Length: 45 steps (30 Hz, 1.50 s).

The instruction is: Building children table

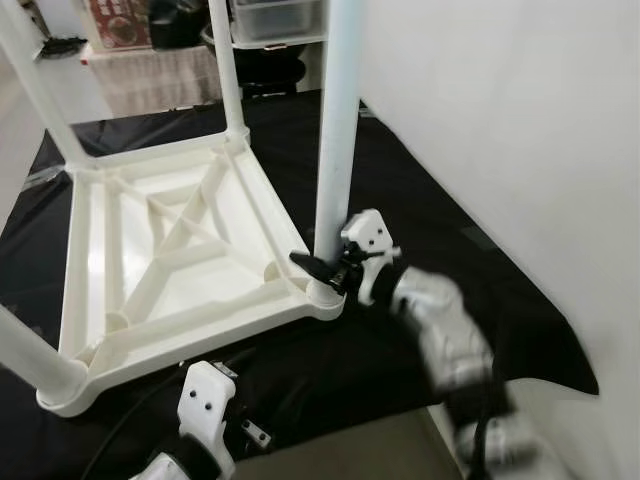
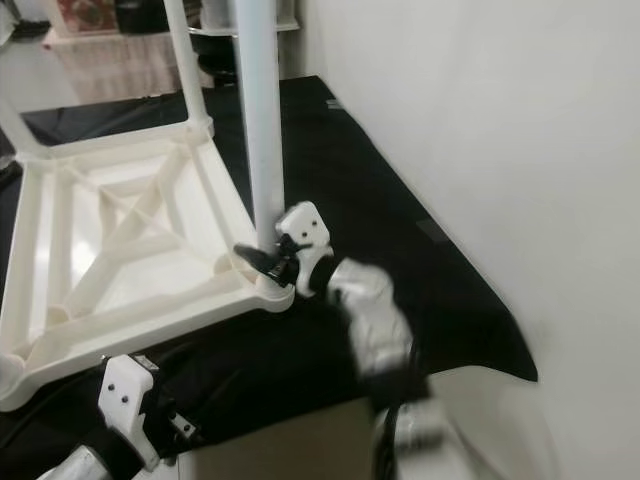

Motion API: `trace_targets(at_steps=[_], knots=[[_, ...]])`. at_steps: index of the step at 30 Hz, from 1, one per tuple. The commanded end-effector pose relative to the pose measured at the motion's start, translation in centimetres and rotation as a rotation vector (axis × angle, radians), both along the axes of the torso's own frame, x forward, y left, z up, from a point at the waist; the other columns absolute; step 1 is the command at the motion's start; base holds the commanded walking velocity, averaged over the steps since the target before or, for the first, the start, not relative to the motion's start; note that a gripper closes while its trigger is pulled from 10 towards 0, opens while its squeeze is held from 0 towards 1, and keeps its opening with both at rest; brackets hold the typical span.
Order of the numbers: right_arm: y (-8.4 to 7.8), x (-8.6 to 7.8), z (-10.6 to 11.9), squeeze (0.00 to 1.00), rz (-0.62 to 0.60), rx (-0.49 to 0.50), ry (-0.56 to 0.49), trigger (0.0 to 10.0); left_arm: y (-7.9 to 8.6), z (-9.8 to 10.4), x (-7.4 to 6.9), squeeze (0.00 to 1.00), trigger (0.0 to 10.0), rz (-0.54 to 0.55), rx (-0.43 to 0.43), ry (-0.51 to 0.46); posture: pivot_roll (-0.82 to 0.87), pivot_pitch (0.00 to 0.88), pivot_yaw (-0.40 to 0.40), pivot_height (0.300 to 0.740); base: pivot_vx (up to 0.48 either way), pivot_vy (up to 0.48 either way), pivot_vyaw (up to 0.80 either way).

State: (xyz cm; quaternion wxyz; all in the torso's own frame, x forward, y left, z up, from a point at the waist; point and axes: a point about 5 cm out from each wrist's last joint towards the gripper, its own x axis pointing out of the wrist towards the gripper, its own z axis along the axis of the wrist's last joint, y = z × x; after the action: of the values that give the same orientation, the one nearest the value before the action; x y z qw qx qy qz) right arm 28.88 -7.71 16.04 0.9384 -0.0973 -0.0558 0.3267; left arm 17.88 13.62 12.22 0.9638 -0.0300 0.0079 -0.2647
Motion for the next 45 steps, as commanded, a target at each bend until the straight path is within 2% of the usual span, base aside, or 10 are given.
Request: trace_targets(at_steps=[1,7,8,10,11,17,18,31,33,45], knots=[[0.9,-0.9,-3.1,0.00,0.054,-0.205,0.086,0.0,0.2,0.0,0.2,0.00,10.0,-0.010,0.001,0.007,0.04,0.188,-0.010,0.740,0.000,0.000,0.00],[1.1,0.5,-3.2,0.00,0.074,-0.181,0.133,0.0,-0.1,-0.2,0.5,0.00,10.0,-0.039,0.007,0.010,0.05,0.175,-0.015,0.740,0.000,0.000,0.00],[1.1,0.7,-3.2,0.00,0.084,-0.171,0.146,10.0,-0.1,-0.3,0.4,0.00,10.0,-0.030,0.005,0.009,0.05,0.171,-0.024,0.740,0.000,0.000,0.00],[1.4,0.7,-3.0,0.00,0.124,-0.150,0.152,10.0,-0.1,-0.3,0.4,0.00,10.0,-0.020,0.003,0.008,0.05,0.170,-0.025,0.740,0.000,0.000,0.00],[1.8,0.6,-2.2,1.00,0.180,-0.098,0.160,10.0,-0.1,-0.4,0.4,0.00,10.0,-0.007,0.001,0.007,0.06,0.165,-0.037,0.740,0.000,0.000,0.00],[2.4,0.1,-0.3,0.97,0.441,-0.052,0.136,10.0,-0.2,-0.5,0.5,0.00,10.0,-0.006,0.000,0.006,0.07,0.158,-0.039,0.740,0.000,0.000,0.00],[2.1,0.4,0.1,0.00,0.512,-0.068,0.128,10.0,-0.3,-0.4,0.5,0.00,10.0,-0.008,0.001,0.005,0.07,0.159,-0.040,0.740,0.000,0.000,0.00],[1.2,5.0,2.3,0.00,0.758,-0.164,0.148,10.0,-0.3,-0.3,0.2,0.00,10.0,0.002,0.008,0.000,0.11,0.179,-0.047,0.740,0.000,0.000,0.00],[1.3,5.8,2.9,0.00,0.769,-0.150,0.159,0.0,-0.3,-0.2,0.0,0.00,10.0,0.005,0.010,0.000,0.12,0.186,-0.047,0.740,0.000,0.000,0.00],[0.1,7.3,3.2,0.00,0.750,-0.117,0.183,0.0,-0.4,0.0,-0.5,0.00,10.0,0.013,0.012,0.004,0.12,0.201,-0.047,0.740,0.000,0.000,0.00]])
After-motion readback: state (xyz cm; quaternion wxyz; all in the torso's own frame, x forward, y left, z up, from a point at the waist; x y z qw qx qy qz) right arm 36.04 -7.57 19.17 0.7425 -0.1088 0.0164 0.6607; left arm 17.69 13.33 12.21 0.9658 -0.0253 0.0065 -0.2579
